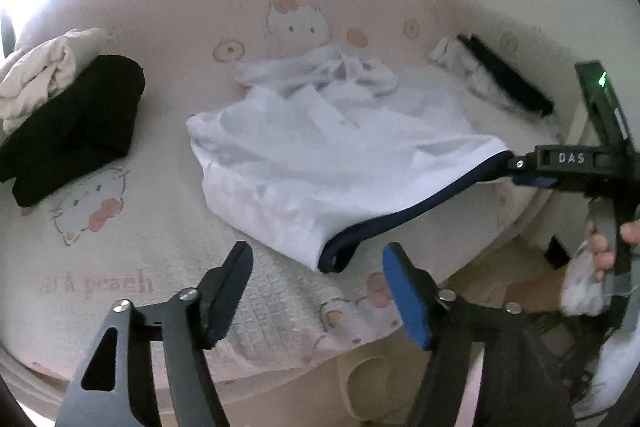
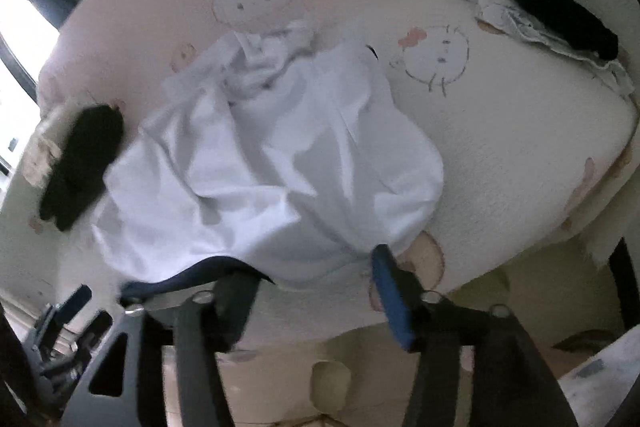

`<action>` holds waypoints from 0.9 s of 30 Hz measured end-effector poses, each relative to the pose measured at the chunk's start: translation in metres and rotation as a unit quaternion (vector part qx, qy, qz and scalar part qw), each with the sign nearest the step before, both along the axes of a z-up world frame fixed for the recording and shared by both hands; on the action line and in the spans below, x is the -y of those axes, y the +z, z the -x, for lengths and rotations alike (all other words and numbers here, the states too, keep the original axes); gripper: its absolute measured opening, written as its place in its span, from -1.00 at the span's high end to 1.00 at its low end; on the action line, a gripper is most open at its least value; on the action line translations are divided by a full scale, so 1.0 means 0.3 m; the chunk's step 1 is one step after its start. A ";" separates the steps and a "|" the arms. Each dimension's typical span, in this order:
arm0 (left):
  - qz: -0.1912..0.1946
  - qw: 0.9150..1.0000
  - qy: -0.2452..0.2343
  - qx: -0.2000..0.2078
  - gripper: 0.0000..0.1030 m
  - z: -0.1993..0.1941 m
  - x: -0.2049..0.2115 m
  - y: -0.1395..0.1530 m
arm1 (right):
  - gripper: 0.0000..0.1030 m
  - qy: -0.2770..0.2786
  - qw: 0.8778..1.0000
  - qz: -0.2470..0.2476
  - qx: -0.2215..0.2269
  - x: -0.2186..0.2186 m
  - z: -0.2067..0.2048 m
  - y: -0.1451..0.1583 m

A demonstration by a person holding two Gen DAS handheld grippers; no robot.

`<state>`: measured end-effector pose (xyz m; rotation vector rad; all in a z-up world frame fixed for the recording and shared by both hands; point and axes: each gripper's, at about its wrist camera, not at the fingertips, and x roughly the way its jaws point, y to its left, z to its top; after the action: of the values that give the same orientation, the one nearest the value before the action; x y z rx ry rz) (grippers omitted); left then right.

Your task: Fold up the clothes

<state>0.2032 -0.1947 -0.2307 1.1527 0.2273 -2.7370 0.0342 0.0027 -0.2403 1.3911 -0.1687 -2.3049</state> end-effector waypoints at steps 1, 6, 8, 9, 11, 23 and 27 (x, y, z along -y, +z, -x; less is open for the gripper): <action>-0.004 1.000 0.005 0.001 -0.38 -0.008 0.008 0.010 | -0.18 0.002 1.000 0.011 -0.001 -0.004 -0.006 0.012; -0.009 0.999 0.036 0.002 -0.39 -0.010 0.049 0.061 | -0.39 0.018 0.998 0.067 -0.006 -0.016 -0.043 0.072; -0.011 0.999 0.047 0.000 -0.39 -0.003 0.068 0.081 | -0.39 0.024 0.995 0.098 -0.012 -0.029 -0.054 0.095; -0.010 0.999 0.050 -0.005 -0.39 -0.001 0.074 0.095 | -0.40 0.023 0.994 0.110 -0.015 -0.037 -0.065 0.110; 0.002 0.999 0.048 -0.014 -0.39 0.009 0.074 0.118 | -0.48 0.020 0.991 0.129 -0.026 -0.052 -0.082 0.136; 0.035 0.999 -0.001 0.004 -0.39 0.226 0.025 0.111 | -0.55 -0.050 0.991 0.120 0.040 -0.132 0.081 0.034; 0.057 0.997 -0.040 0.024 -0.39 0.318 -0.038 0.090 | -0.55 -0.061 0.984 0.143 0.090 -0.162 0.167 0.032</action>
<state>0.1078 -0.1833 -0.2036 1.2209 0.0182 -2.7462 -0.0160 0.0512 -0.2308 1.4688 -0.6328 -2.1418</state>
